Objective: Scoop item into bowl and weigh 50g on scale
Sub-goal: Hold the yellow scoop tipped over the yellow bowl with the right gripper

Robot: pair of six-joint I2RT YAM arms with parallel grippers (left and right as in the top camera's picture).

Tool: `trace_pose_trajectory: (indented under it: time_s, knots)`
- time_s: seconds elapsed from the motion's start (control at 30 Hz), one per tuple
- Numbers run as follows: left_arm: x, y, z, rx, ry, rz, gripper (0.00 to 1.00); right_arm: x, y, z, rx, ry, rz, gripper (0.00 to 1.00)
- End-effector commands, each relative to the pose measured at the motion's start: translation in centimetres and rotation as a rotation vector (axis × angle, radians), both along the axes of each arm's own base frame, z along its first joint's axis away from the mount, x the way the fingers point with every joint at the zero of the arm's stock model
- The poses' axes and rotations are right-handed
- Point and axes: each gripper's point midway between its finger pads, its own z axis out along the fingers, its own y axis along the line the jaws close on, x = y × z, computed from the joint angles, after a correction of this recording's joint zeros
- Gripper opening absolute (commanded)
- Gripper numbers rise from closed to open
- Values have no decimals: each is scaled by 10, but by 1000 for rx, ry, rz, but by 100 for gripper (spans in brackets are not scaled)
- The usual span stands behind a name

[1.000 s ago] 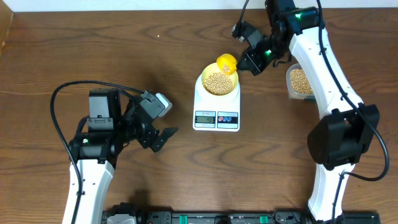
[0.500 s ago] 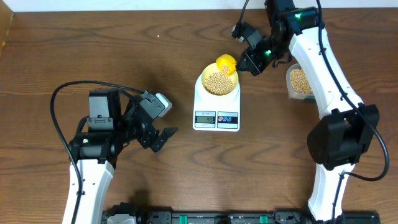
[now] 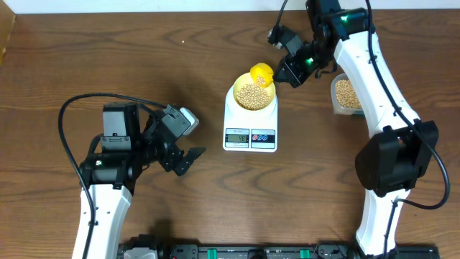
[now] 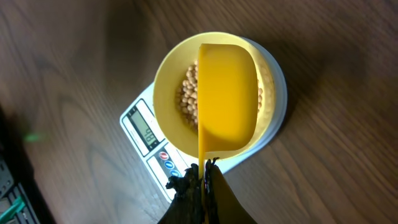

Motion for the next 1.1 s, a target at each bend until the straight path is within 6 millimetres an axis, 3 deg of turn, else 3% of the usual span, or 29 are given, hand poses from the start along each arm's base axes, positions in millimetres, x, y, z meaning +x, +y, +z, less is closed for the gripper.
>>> trace_pose_trajectory:
  time_s: [0.0, 1.07]
  knots:
    - [0, 2, -3, 5, 8, 2, 98, -1, 5, 15, -20, -48, 3, 1]
    - [0, 2, -3, 5, 8, 2, 97, -4, 14, 8, -118, -110, 67, 1]
